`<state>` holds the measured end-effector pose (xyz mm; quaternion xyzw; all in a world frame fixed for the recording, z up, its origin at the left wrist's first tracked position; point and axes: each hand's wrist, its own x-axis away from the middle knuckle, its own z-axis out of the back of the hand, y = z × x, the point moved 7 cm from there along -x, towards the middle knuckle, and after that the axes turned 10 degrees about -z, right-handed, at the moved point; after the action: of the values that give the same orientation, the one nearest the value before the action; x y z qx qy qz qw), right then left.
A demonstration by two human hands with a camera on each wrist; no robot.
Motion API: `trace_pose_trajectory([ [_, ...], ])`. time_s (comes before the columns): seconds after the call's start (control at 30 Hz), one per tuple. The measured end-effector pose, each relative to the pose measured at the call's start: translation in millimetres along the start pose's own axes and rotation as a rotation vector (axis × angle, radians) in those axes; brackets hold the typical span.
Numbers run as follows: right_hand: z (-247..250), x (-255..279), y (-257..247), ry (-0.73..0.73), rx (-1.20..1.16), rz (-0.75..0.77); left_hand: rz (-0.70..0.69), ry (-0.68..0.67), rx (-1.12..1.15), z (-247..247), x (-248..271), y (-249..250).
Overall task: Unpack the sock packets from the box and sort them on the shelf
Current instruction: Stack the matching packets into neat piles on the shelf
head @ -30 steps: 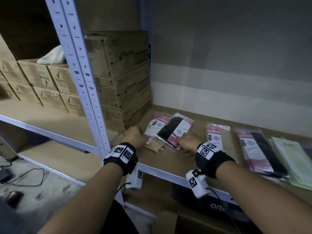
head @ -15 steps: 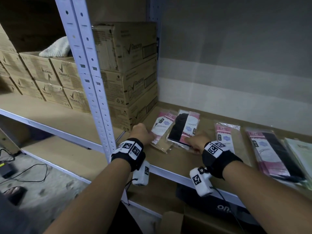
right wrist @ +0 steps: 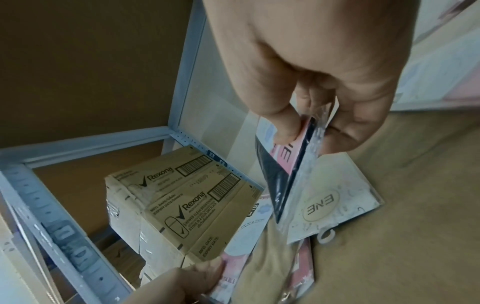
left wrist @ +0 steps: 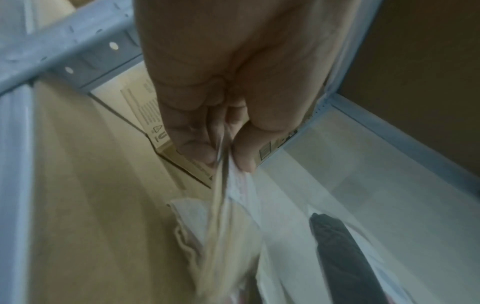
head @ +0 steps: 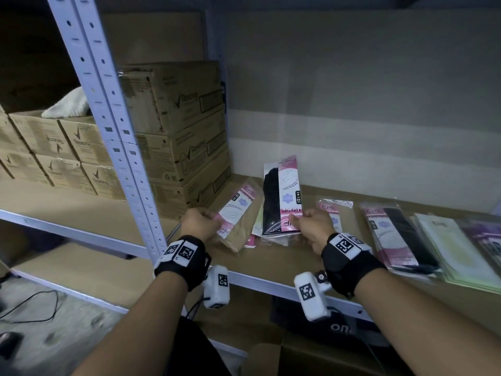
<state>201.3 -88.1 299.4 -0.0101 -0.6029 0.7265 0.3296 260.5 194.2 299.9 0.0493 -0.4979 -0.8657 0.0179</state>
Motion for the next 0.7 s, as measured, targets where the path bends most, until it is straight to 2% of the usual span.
trace_pose_trajectory([
  [0.23, 49, 20, -8, 0.055, -0.122, 0.076, -0.055, 0.257, 0.107, 16, 17, 17],
  [0.33, 75, 30, -9, 0.098, -0.113, 0.115, -0.104, 0.294, 0.210, 10, 25, 31],
  [0.5, 116, 49, -5, 0.152, -0.186, 0.165, -0.118, 0.179, 0.491, -29, 46, 65],
  [0.7, 180, 78, 6, 0.229, -0.234, 0.198, -0.124, -0.046, 0.766, -91, 77, 110],
])
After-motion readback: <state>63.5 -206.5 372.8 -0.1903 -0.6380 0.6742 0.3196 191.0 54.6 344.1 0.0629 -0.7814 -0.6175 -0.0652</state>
